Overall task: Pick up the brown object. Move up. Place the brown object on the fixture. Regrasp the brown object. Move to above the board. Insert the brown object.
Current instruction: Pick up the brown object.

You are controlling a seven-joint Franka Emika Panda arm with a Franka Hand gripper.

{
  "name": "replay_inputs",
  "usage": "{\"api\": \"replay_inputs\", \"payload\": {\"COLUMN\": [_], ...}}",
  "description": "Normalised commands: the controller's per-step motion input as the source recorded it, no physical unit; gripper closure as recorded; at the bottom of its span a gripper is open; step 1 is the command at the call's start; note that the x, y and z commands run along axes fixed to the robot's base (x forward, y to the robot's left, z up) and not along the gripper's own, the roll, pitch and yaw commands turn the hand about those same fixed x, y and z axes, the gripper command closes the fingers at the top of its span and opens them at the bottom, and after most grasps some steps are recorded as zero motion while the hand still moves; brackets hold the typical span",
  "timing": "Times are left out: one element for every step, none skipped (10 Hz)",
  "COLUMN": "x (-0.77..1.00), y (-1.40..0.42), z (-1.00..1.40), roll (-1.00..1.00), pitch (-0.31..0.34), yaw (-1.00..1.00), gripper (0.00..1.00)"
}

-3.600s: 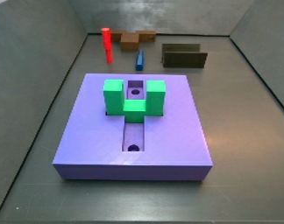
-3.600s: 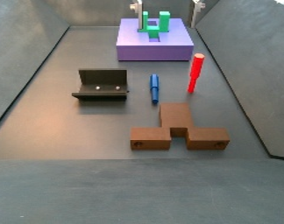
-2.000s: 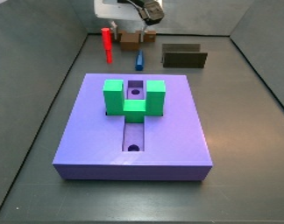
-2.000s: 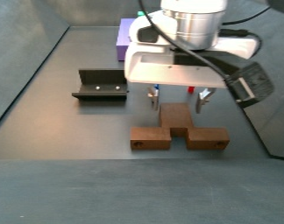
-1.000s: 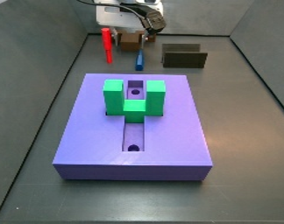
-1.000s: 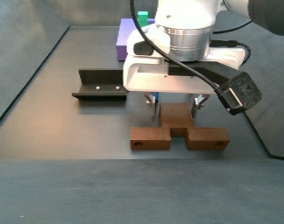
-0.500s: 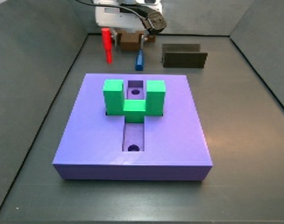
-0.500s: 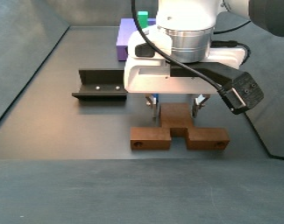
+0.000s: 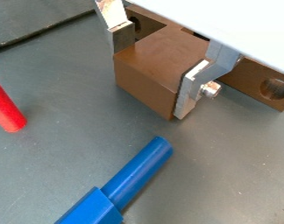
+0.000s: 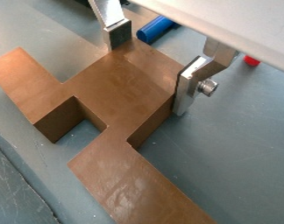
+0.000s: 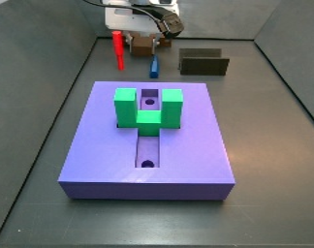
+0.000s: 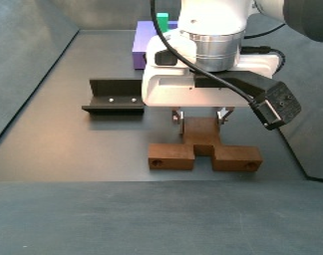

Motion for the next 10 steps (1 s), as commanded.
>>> {"api": "replay_inputs", "payload": {"x": [0.0,0.0,0.0,0.0,0.0,0.0,0.0,0.0,0.0,0.0], "y": [0.0,0.0,0.0,0.0,0.0,0.0,0.0,0.0,0.0,0.0], "z": [0.0,0.0,0.0,0.0,0.0,0.0,0.0,0.0,0.0,0.0], "roll": [0.0,0.0,0.0,0.0,0.0,0.0,0.0,0.0,0.0,0.0], "pitch": [0.0,0.0,0.0,0.0,0.0,0.0,0.0,0.0,0.0,0.0], "yaw": [0.0,0.0,0.0,0.0,0.0,0.0,0.0,0.0,0.0,0.0], "gripper": [1.0,1.0,1.0,1.0,1.0,1.0,1.0,1.0,1.0,1.0]}}
